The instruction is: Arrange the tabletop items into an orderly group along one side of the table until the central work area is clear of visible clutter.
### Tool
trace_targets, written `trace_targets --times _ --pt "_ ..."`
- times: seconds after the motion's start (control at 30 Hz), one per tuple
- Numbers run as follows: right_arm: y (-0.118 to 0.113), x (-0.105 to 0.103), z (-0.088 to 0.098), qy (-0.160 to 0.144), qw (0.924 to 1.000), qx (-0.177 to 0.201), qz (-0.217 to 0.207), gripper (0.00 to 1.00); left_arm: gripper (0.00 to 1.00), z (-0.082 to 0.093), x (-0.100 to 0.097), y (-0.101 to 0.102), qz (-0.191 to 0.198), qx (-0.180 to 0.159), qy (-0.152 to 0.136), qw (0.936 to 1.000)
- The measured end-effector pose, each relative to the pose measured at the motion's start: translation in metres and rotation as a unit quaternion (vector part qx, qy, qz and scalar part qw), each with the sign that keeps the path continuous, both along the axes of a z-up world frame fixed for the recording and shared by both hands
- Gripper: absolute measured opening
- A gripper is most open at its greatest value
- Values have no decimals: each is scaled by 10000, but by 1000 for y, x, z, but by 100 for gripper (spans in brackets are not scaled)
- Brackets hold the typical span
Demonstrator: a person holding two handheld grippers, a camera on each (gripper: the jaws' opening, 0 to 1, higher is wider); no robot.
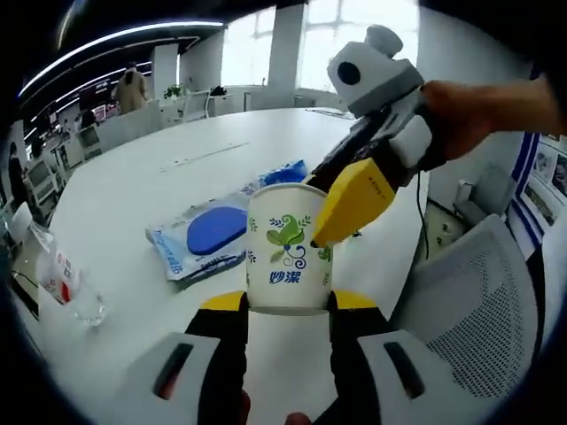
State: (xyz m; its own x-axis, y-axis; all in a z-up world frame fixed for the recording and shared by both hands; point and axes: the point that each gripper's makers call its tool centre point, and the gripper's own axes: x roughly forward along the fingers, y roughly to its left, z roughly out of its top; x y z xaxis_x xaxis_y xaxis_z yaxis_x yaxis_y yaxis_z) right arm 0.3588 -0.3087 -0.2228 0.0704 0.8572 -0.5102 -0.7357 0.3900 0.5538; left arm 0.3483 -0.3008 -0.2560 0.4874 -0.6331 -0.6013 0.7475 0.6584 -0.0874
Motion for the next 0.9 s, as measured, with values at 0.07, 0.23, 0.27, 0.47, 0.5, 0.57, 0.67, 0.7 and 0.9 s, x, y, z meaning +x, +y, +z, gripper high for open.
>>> trace_targets --times 0.07,0.23,0.27,0.47,0.5,0.57,0.67,0.7,0.9 --pt "1 0 0 48 10000 30 3 27 35 1 0 -2 -74 -28 -24 10000" --pt "5 0 6 67 9997 217 64 12 35 3 -3 -4 -213 -61 -36 9997" --pt "7 -1 8 64 9995 271 125 9 35 3 -4 -3 -246 -100 -26 9996" --pt "14 -5 14 161 9989 390 207 1 35 0 -3 -4 -348 -113 2 9993" --pt "15 -6 14 176 9989 394 197 1 35 -1 -2 -3 -354 -127 17 9993" --pt "15 -5 13 180 9990 369 163 1 35 -2 -1 -3 -354 -120 16 9993" --pt "16 -4 14 143 9991 382 107 0 35 -2 2 -1 -302 -105 17 9995" --pt "17 -3 14 150 9990 406 73 0 35 -3 4 2 -236 -108 23 9997" --pt "28 -1 18 153 9986 503 -57 0 32 -6 12 15 97 -70 56 9999"
